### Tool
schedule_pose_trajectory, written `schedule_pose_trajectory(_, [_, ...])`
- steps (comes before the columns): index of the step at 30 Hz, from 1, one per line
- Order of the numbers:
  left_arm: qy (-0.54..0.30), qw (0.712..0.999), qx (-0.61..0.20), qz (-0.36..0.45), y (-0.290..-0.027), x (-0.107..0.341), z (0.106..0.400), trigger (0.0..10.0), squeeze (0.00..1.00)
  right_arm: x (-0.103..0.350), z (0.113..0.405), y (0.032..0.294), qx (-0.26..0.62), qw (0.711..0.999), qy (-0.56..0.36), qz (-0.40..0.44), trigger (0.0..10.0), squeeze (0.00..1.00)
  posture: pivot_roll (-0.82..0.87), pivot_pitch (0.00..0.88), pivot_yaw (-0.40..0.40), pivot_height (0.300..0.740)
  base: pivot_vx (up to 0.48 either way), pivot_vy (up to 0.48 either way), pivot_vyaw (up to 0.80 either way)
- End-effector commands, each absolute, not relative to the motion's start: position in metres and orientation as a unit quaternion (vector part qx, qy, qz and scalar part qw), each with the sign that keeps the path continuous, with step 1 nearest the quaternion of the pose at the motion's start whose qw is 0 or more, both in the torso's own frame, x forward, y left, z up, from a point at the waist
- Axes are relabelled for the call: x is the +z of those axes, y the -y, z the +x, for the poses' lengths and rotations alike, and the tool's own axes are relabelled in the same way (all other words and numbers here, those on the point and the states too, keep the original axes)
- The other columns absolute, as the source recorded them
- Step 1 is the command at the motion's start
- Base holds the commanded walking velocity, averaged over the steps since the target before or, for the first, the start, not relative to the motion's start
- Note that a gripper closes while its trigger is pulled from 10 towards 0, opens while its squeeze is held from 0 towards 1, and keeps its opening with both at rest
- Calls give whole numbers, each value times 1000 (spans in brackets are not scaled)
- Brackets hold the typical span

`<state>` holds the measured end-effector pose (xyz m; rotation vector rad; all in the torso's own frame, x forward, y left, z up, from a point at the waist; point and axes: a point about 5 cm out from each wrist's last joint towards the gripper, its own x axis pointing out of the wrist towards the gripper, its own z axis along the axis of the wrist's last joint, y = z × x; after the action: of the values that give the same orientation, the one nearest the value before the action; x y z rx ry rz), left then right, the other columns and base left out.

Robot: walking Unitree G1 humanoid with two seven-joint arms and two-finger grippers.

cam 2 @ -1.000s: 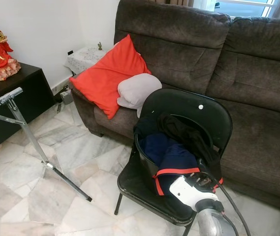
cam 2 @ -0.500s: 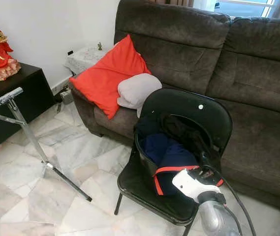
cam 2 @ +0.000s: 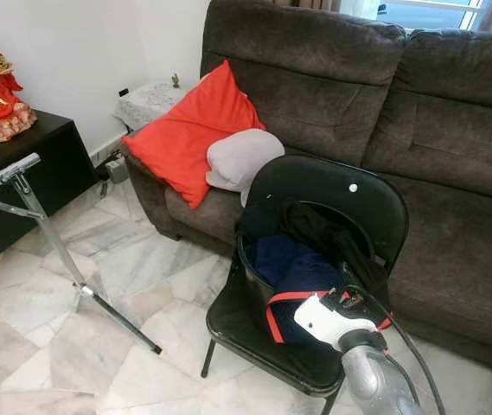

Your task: Hang hanger

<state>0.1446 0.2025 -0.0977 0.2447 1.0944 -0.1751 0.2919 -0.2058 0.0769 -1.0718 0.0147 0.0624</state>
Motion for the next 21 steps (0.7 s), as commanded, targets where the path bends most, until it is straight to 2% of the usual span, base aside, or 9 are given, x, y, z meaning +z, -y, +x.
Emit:
schedule_pose_trajectory(1, [-537,832,-95,106,-196,-103,134,10000,0,80,294,213,11,860,-9,-511,10000,0,-12,77,36,740,0,0,0])
schedule_pose_trajectory(8, [-536,832,-95,106,-196,-103,134,10000,0,79,296,222,-18,859,-27,-511,10000,0,-8,76,36,740,0,0,0])
schedule_pose_trajectory(15, [-536,832,-95,107,-196,-103,134,10000,0,77,300,214,13,871,-19,-490,10000,0,-6,73,40,740,0,0,0])
schedule_pose_trajectory(21, [-536,832,-94,108,-196,-102,134,10000,0,81,311,211,31,861,-8,-508,10000,0,3,69,41,740,0,0,0])
